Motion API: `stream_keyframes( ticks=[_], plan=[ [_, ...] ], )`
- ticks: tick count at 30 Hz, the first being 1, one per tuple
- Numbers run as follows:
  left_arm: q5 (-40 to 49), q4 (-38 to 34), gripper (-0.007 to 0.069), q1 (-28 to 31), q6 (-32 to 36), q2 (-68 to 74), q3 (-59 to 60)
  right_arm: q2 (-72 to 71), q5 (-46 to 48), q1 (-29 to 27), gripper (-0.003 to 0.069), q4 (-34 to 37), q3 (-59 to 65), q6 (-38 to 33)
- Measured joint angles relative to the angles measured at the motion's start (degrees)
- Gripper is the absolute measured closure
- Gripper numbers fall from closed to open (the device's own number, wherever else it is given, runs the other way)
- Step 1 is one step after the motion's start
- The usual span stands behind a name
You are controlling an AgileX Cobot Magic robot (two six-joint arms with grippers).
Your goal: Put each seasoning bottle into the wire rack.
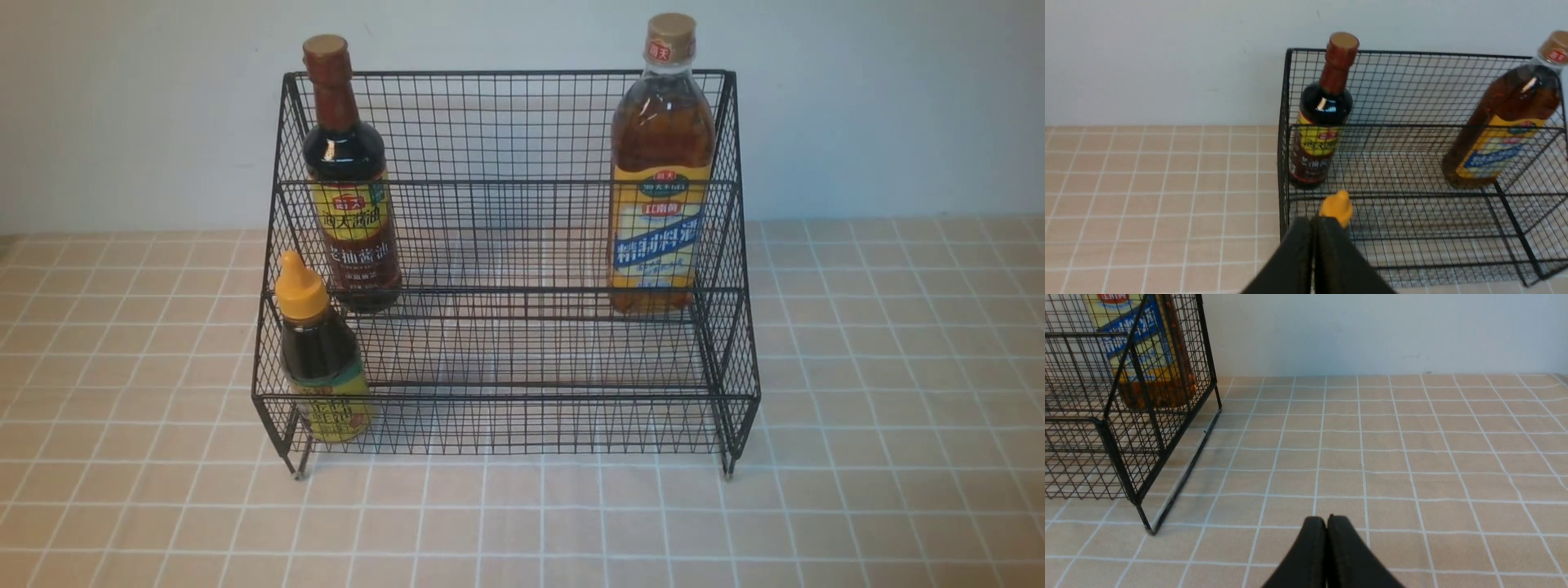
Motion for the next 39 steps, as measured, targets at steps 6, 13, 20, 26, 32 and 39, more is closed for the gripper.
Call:
stream_keyframes(
  ticks=[6, 13, 20, 26, 32, 39],
  plan=[
    [5.3, -1.1, 0.0631, 0.0, 0.0, -6.7, 1.8, 0.0, 0.0, 0.0, 0.0673, 0.0, 0.0, 0.0],
    [5.7, -1.3, 0.0631, 0.0, 3.8, -10.4, 2.0, 0.0, 0.0, 0.0, 0.0673, 0.0, 0.0, 0.0],
    [-7.9, -5.3, 0.0631, 1.9, 15.2, -17.6, 14.0, 0.0, 0.0, 0.0, 0.0673, 0.0, 0.0, 0.0],
    [-24.4, -8.2, 0.0631, 8.8, 20.3, -29.6, 35.9, 0.0, 0.0, 0.0, 0.0673, 0.0, 0.0, 0.0],
    [-33.3, -8.4, 0.0631, 12.8, 20.3, -43.7, 59.8, 0.0, 0.0, 0.0, 0.0673, 0.0, 0.0, 0.0],
    [-34.6, -8.5, 0.0631, 12.8, 20.2, -44.9, 70.9, 0.0, 0.1, 0.0, 0.0673, -0.1, 0.0, 0.0]
  ],
)
